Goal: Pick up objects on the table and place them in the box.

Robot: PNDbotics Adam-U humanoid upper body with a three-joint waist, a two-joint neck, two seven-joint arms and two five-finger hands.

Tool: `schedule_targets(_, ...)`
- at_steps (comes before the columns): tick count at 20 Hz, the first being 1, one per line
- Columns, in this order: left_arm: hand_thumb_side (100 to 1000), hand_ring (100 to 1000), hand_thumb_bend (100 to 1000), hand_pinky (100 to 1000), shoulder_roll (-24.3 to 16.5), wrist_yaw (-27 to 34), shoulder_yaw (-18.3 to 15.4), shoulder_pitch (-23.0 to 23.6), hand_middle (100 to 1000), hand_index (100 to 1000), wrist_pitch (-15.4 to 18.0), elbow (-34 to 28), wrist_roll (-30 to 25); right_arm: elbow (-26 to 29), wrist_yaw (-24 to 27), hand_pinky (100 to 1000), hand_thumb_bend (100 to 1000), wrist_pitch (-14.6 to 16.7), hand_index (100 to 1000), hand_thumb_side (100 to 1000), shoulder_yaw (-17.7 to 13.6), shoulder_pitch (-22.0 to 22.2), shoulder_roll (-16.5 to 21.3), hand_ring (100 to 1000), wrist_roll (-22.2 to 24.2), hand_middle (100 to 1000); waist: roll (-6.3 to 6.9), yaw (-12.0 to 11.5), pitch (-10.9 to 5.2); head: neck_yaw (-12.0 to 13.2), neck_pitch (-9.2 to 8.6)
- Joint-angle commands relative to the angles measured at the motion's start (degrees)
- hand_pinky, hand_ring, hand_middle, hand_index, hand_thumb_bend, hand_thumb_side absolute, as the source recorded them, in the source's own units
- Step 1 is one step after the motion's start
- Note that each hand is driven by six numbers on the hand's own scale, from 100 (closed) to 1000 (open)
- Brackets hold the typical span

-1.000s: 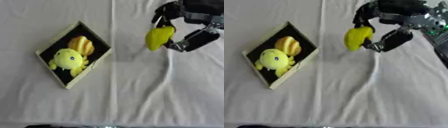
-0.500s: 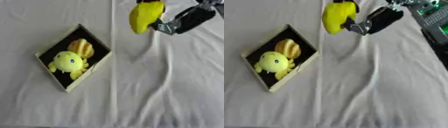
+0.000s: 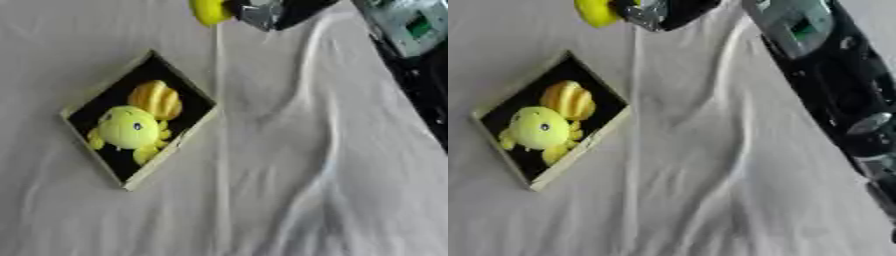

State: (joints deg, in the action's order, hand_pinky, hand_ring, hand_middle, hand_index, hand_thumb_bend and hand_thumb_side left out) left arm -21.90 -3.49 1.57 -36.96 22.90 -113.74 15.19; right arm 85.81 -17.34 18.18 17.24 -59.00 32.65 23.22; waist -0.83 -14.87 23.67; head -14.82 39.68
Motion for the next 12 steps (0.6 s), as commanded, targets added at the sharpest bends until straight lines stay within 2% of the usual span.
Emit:
schedule_targets(1, 319, 755, 100, 738, -0.03, 0.18, 0.24, -1.69, 718, 871, 0.88, -0.85, -0.24, -4.35, -6.34, 870, 100, 2.49, 478, 228, 0.64, -1.88, -1.81, 745, -3.23, 312, 0.08, -0.63, -0.92, -1.45, -1.09)
schedule_targets(6, 313, 755, 100, 739, 1.13, 0.93, 1.13, -3.59, 718, 872, 1.71, -0.85, -1.04, -10.14, -13.91, 862, 100, 5.53, 505, 218, 1.71, -3.15, -4.66, 750, -8.15, 337, -0.24, -2.65, -0.10, -3.26, -1.65)
schedule_targets(12, 311, 755, 100, 739, 2.07, 2.16, 2.47, -5.17, 717, 873, 2.43, -0.85, -2.71, -14.99, -23.22, 849, 100, 9.68, 540, 195, 3.46, -3.29, -6.81, 761, -11.64, 375, -0.82, -4.61, 0.42, -5.14, -1.83)
